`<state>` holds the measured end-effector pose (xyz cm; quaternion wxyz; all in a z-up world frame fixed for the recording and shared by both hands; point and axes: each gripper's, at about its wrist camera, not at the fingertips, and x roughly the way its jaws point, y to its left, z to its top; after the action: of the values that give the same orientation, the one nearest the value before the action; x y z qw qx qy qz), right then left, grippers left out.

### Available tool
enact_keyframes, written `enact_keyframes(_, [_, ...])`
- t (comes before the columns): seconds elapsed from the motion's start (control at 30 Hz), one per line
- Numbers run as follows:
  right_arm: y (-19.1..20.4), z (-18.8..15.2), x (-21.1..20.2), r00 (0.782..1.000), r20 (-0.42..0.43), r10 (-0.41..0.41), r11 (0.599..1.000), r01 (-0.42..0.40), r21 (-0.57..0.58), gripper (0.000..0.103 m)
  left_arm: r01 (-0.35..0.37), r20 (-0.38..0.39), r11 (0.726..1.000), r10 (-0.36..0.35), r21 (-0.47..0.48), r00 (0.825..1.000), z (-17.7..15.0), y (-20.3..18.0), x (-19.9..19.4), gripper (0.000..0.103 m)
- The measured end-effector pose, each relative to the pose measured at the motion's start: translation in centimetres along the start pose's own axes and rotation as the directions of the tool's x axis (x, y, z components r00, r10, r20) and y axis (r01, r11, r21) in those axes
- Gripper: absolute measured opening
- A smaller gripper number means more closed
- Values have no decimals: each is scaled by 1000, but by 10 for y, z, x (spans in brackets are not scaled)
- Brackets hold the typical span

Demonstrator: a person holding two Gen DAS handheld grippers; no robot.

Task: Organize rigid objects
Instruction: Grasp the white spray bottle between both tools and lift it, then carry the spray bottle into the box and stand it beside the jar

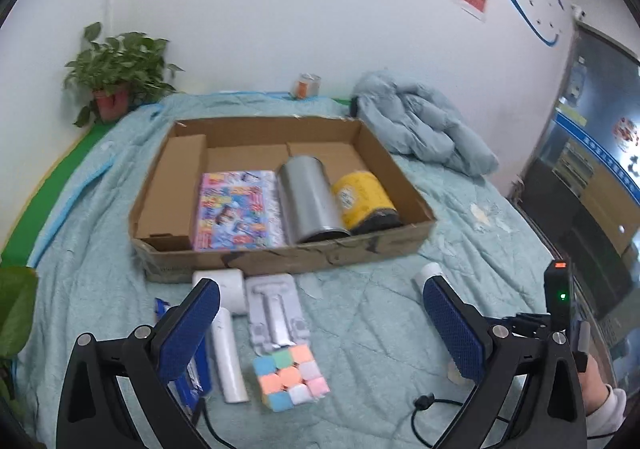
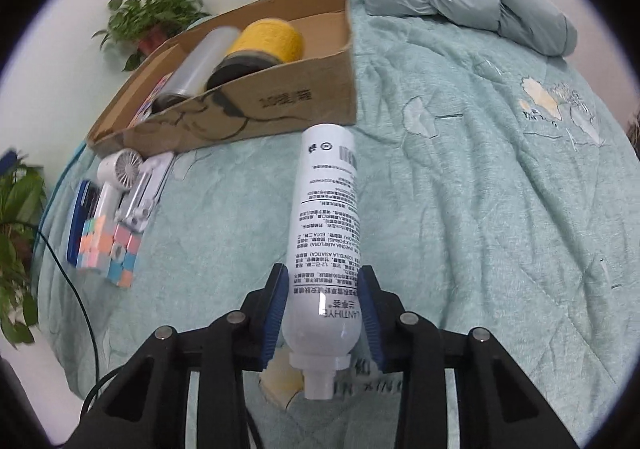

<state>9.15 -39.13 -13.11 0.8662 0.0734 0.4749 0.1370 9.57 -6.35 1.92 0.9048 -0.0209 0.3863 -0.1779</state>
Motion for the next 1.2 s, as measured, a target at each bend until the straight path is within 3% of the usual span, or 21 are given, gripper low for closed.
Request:
enact_keyframes(0.07, [9,-9,-5,999,-26,39,999,-40,-38,32,84,-64,996,-85,-18,994,-2,-11,11,102])
enact_keyframes(0.1, [12,-13,-6,997,-41,61,997,-63,-49,32,150,-106,988,-154,-47,982,-5,-16,19,102])
enact_keyframes(0.17, [16,-19,-9,993,-51,109,992,-112,-56,33,276,-179,953,-295,-123,939,-12,-28,41,102])
enact_keyframes(0.23, [10,-22,-8,990,-46,132,991,-133,-9,38,321,-227,934,-351,-159,909,-19,-41,65,101])
enact_keyframes(0.4, [-14,-18,-3,980,-24,197,971,-191,147,41,356,-309,915,-400,-191,863,-21,-67,112,93])
enact_keyframes(0.5, [-18,-12,9,972,-28,233,960,-225,169,41,349,-357,923,-384,-161,851,-19,-86,140,89])
enact_keyframes(0.57, [-17,-8,17,963,-38,265,949,-254,188,41,346,-407,928,-370,-135,835,-19,-99,160,81])
enact_keyframes(0.7, [-11,-2,20,967,-26,252,957,-244,159,42,336,-478,931,-362,-142,800,-22,-113,197,70])
enact_keyframes(0.83, [-13,1,24,962,-33,272,950,-263,168,42,310,-501,939,-342,-150,795,-25,-115,219,66])
enact_keyframes(1.03, [0,6,41,956,-63,287,950,-276,147,46,254,-538,957,-288,-137,792,-31,-107,239,47])
enact_keyframes(1.2, [9,10,42,967,-66,247,966,-241,90,47,272,-518,942,-336,-199,787,-33,-94,243,47])
